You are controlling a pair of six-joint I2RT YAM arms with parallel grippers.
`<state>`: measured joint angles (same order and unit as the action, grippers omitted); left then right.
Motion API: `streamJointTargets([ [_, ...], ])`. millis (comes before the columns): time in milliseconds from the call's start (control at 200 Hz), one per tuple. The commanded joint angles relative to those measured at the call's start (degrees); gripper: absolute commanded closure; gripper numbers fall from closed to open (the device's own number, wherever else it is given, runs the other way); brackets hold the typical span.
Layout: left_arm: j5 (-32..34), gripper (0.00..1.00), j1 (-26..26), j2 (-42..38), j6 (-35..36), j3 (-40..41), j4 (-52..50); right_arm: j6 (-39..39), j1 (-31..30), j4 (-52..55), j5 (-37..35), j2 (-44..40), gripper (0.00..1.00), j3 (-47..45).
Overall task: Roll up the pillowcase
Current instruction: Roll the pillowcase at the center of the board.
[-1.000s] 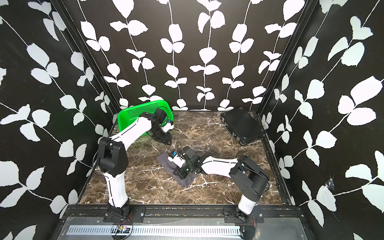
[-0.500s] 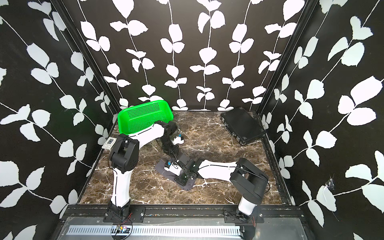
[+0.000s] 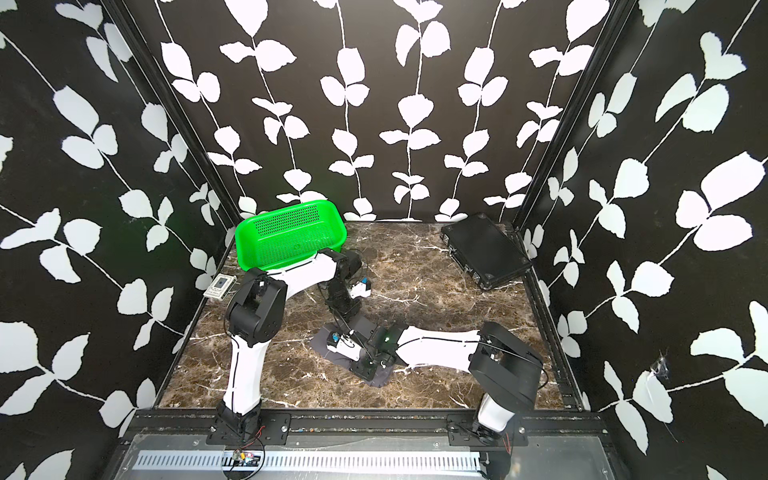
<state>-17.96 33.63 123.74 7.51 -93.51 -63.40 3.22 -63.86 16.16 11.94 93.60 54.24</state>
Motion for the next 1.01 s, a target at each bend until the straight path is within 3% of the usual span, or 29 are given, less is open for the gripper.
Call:
streamJointTargets([
  [0,2.3,0.64,0.7,0.8,0.3,-1.1,-0.2,-1.1,-1.1,2.6,-2.2,-1.4,0.9,-1.6],
  [165,5.1,0.65,1.5,1.8,1.0,0.1,-1.0,-3.0,-1.4,2.4,-1.4,-4.6,0.9,-3.1],
  [505,11.9,0.66,1.5,2.8,1.8,1.4,-2.2,-18.1,2.4,-5.9,7.1,-10.4,0.9,-9.5],
  [735,6.8,0.63,1.1,3.4,2.1,-2.7,-2.7,-21.6,9.2,-9.3,16.8,-10.2,0.9,-11.6],
  [1000,6.6,0.58,0.6,3.2,1.6,-7.8,-3.9,-22.7,13.9,-16.1,30.1,-3.7,0.89,-10.5],
])
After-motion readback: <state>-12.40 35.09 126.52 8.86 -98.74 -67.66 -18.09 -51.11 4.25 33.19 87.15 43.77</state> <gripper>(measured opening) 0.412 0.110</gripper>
